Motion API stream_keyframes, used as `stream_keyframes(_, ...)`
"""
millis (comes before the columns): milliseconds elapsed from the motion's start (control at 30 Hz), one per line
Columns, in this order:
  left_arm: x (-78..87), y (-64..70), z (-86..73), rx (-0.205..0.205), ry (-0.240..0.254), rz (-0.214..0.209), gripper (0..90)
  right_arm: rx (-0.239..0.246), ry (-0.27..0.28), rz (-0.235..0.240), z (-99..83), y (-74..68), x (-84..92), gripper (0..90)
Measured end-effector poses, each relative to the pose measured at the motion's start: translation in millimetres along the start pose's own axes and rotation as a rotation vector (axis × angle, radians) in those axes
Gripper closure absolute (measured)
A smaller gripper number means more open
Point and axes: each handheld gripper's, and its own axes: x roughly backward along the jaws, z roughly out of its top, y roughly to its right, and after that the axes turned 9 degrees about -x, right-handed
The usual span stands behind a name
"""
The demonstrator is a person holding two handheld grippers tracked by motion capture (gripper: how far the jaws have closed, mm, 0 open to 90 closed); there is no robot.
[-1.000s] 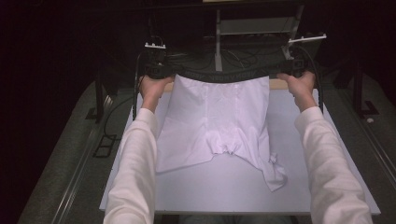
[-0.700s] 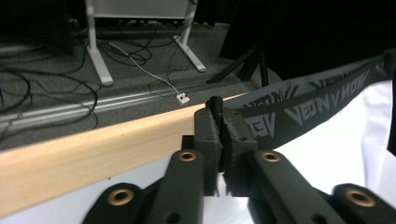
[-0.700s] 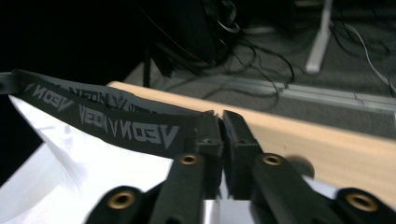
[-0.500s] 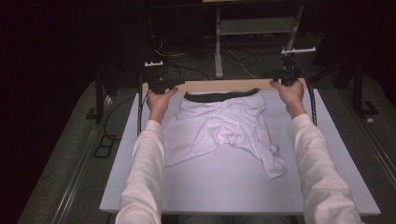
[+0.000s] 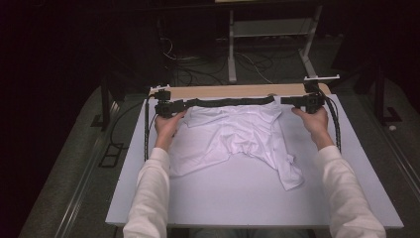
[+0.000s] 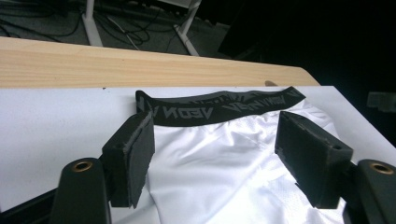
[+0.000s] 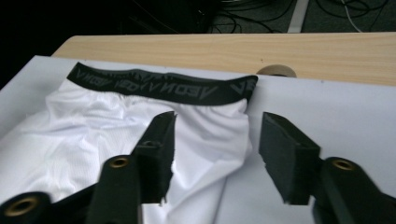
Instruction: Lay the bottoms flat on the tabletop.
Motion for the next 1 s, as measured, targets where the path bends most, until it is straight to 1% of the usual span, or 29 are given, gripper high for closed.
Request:
stream_keyframes(67, 1.6, 2.2, -2.8, 0.004, 0.017, -0.016, 28.2, 0.004, 0.001, 0.0, -6.0, 0.9, 5.5, 39.3)
stream_keyframes(100, 2.3, 3.8, -4.9, -0.002, 0.019, -0.02, 26.9, 0.005, 0.002, 0.002, -7.9, 1.5, 7.6, 36.9)
stream_keyframes(167, 2.0, 7.3, -8.0, -0.007, 0.014, -0.018, 21.0, 0.009, 0.003, 0.003, -13.7, 2.0, 13.9, 32.7)
stream_keyframes(233, 2.7, 11.2, -10.6, -0.021, 0.004, -0.029, 15.5, 0.022, -0.001, -0.013, -18.5, 2.0, 19.5, 24.9)
stream_keyframes(267, 3.3, 13.3, -11.5, -0.026, 0.006, -0.031, 13.6, 0.026, -0.003, -0.004, -20.9, 2.0, 22.7, 20.5)
stream_keyframes(300, 4.8, 16.7, -13.2, -0.039, 0.013, -0.036, 12.5, 0.027, -0.001, 0.003, -22.9, 2.1, 25.1, 17.0)
stream_keyframes(333, 5.9, 19.8, -14.3, -0.048, 0.015, -0.035, 9.6, 0.028, 0.004, 0.016, -26.2, 1.7, 29.4, 13.5)
stream_keyframes(400, 8.2, 25.2, -16.6, -0.06, 0.006, -0.028, 0.0, 0.039, 0.014, 0.026, -31.7, 0.5, 34.8, 8.0)
stream_keyframes(433, 10.2, 28.3, -18.3, -0.068, 0.004, -0.03, 0.0, 0.042, 0.01, 0.026, -34.7, -0.3, 36.9, 2.3)
stream_keyframes(467, 12.5, 31.7, -20.3, -0.075, 0.006, -0.031, 0.0, 0.041, 0.004, 0.022, -37.8, -1.2, 38.7, 0.0)
stream_keyframes(500, 15.9, 35.7, -22.9, -0.086, 0.006, -0.036, 0.0, 0.046, 0.002, 0.024, -41.2, -1.9, 40.9, 0.0)
stream_keyframes(567, 20.6, 42.3, -27.2, -0.096, 0.007, -0.05, 0.0, 0.063, 0.005, 0.035, -49.0, -3.6, 46.2, 0.0)
stream_keyframes(700, 30.7, 54.4, -35.3, -0.134, 0.008, -0.065, 0.0, 0.078, 0.001, 0.057, -61.7, -6.6, 53.3, 0.0)
stream_keyframes(800, 39.2, 61.5, -40.5, -0.155, 0.024, -0.064, 0.0, 0.085, 0.001, 0.071, -69.3, -11.2, 57.8, 0.0)
stream_keyframes(833, 41.1, 62.9, -41.6, -0.159, 0.023, -0.065, 0.0, 0.084, -0.001, 0.076, -71.1, -13.0, 58.9, 0.0)
stream_keyframes(933, 48.5, 67.2, -48.0, -0.197, 0.008, -0.053, 0.0, 0.103, -0.002, 0.068, -76.0, -19.0, 62.3, 0.0)
stream_keyframes(1000, 52.4, 68.8, -52.8, -0.197, 0.004, -0.056, 0.0, 0.105, 0.005, 0.069, -79.1, -22.3, 65.7, 0.0)
